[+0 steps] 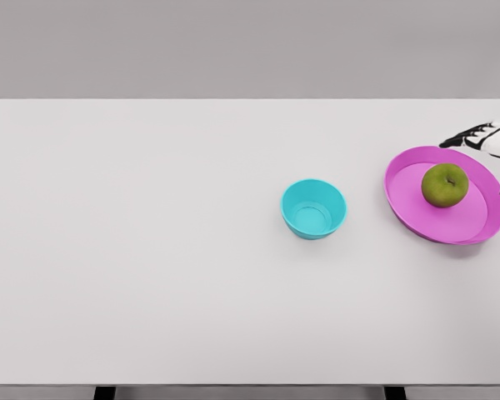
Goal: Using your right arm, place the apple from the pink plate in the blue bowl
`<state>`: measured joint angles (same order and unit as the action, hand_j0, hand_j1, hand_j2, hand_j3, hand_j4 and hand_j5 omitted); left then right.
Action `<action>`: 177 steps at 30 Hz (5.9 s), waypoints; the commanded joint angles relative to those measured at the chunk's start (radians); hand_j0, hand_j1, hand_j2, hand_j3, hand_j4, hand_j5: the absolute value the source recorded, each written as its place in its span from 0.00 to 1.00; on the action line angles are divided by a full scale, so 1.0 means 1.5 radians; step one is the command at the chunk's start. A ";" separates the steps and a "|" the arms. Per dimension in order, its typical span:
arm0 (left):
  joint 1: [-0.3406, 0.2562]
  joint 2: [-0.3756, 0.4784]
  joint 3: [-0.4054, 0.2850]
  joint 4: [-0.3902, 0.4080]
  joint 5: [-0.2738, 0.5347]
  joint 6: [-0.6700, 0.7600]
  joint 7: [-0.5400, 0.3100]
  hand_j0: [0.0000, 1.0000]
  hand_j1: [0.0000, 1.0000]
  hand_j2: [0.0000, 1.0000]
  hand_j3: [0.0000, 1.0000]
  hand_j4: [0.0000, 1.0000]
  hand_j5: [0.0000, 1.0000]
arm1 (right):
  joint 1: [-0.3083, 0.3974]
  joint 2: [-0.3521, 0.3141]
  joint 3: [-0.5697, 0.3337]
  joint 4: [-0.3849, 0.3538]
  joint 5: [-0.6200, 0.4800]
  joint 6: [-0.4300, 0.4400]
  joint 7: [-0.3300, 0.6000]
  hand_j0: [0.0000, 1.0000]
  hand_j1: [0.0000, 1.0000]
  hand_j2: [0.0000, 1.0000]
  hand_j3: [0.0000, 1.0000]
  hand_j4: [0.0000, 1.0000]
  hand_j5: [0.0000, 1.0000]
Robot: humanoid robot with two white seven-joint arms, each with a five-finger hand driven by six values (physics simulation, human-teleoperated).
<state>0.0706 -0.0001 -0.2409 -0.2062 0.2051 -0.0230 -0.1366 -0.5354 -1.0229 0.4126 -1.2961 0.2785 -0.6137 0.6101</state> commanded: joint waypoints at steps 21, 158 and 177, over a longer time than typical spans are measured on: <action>0.000 0.000 0.000 -0.001 0.000 0.000 0.000 1.00 1.00 1.00 1.00 1.00 1.00 | -0.045 0.052 0.081 0.064 0.001 0.002 0.001 1.00 1.00 1.00 1.00 1.00 1.00; 0.000 0.000 0.000 -0.001 0.000 0.000 0.000 1.00 1.00 1.00 1.00 1.00 1.00 | -0.144 0.179 0.230 -0.203 0.012 0.002 0.001 0.58 0.58 0.58 0.58 0.58 0.58; 0.000 0.000 0.000 0.000 0.000 0.001 0.000 1.00 1.00 1.00 1.00 1.00 1.00 | -0.144 0.183 0.230 -0.200 0.013 0.002 0.001 1.00 1.00 1.00 1.00 1.00 1.00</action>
<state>0.0706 -0.0001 -0.2408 -0.2065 0.2051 -0.0227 -0.1365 -0.7517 -0.7478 0.7584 -1.5945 0.3025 -0.6136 0.6113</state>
